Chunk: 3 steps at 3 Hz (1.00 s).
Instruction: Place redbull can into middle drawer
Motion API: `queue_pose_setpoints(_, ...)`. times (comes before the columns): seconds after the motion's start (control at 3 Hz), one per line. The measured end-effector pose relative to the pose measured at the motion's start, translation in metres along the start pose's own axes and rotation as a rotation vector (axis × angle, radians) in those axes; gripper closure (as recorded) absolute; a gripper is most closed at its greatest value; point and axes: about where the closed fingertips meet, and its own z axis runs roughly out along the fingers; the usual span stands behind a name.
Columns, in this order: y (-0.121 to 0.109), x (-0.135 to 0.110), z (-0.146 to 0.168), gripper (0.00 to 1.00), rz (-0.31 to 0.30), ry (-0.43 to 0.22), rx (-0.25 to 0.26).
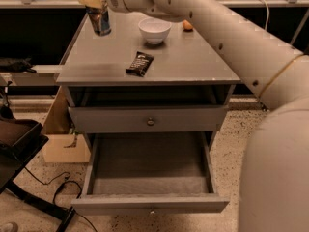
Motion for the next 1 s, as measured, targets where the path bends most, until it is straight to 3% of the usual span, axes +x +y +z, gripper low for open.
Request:
queue_pose_setpoints(0.67, 0.041, 0.053, -0.087, 1.0, 0.017, 0.064, 0.024)
queue_pose_setpoints(1.0, 0.053, 0.084, -0.118, 1.0, 0.029, 0.05, 0.044)
